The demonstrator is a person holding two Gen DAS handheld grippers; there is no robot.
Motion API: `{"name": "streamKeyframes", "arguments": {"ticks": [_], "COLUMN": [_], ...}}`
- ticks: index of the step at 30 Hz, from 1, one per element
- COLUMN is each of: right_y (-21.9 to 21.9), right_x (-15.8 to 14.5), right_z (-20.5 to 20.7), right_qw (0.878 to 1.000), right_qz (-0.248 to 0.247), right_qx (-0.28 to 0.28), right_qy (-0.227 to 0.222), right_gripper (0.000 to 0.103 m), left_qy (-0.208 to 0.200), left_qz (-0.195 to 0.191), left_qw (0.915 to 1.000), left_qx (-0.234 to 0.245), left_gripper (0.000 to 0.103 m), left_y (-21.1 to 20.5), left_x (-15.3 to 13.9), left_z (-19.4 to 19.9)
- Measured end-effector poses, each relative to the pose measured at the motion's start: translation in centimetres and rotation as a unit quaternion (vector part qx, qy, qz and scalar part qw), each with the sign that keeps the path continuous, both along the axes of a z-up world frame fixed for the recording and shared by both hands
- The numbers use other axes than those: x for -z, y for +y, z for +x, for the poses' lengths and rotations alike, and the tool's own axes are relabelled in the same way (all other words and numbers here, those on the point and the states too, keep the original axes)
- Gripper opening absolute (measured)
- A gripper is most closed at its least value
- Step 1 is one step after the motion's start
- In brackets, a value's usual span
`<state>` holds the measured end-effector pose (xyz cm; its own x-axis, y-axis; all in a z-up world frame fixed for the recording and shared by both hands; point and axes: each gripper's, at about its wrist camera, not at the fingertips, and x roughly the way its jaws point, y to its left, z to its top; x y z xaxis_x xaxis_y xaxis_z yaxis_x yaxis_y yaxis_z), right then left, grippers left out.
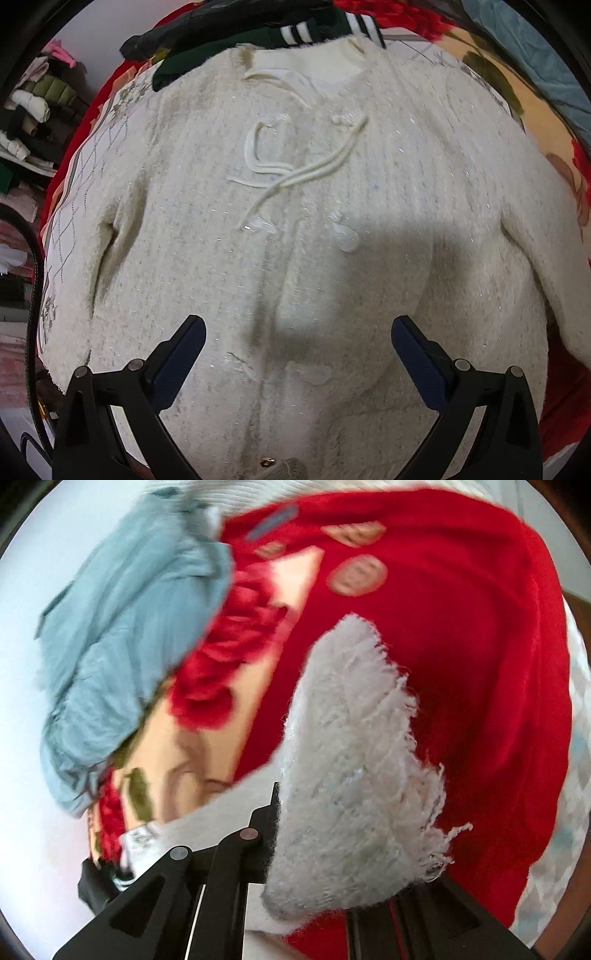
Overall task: Fold large clothes
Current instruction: 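Lift the sleeve and fold it across the cardigan body with the right tool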
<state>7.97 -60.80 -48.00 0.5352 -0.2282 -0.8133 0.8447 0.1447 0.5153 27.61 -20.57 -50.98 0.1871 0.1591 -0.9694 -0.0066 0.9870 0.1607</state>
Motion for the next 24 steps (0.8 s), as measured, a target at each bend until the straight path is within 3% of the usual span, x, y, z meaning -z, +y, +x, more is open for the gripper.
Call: {"name": "streamKeyframes", "arguments": {"ticks": [6,9,13,15,18,21,22,24], "right_y": [4.4,8.7,16.7,21.6,30.5,40.0,43.6,48.6], "right_x": [-9.0,-12.4,-14.4,-14.3,-12.4,-8.3,-6.3,-2.7], "right_z": [6.3,11.3,18.2,21.8,26.8,30.7,32.0,33.4], "right_qw": [0.991,0.976,0.943,0.92,0.873,0.817,0.791,0.759], "right_qz": [-0.072,-0.104,-0.137,-0.15,-0.171,-0.189,-0.192,-0.185], "right_qx": [-0.109,-0.187,-0.302,-0.362,-0.455,-0.54,-0.574,-0.612], "right_qy": [-0.029,-0.03,-0.019,-0.003,0.029,0.072,0.095,0.126], "right_gripper": [0.009,0.009,0.009,0.009,0.009,0.009,0.009,0.014], "left_qy": [-0.007,-0.011,-0.018,-0.022,-0.022,-0.017,-0.015,-0.009], "left_qz": [-0.002,0.004,0.012,0.02,0.033,0.05,0.054,0.064], "left_qw": [0.9993,0.9981,0.9945,0.9912,0.9853,0.9776,0.9752,0.968], "left_qx": [-0.036,-0.061,-0.103,-0.129,-0.166,-0.204,-0.214,-0.242], "left_gripper": [0.103,0.103,0.103,0.103,0.103,0.103,0.103,0.103], "left_y": [4.0,7.1,12.2,15.5,20.4,25.0,26.3,29.6], "left_x": [-1.2,-1.8,-2.6,-2.9,-2.6,-2.0,-1.8,-1.3], "left_z": [1.1,1.8,2.3,2.3,1.9,0.5,0.1,-1.2]}}
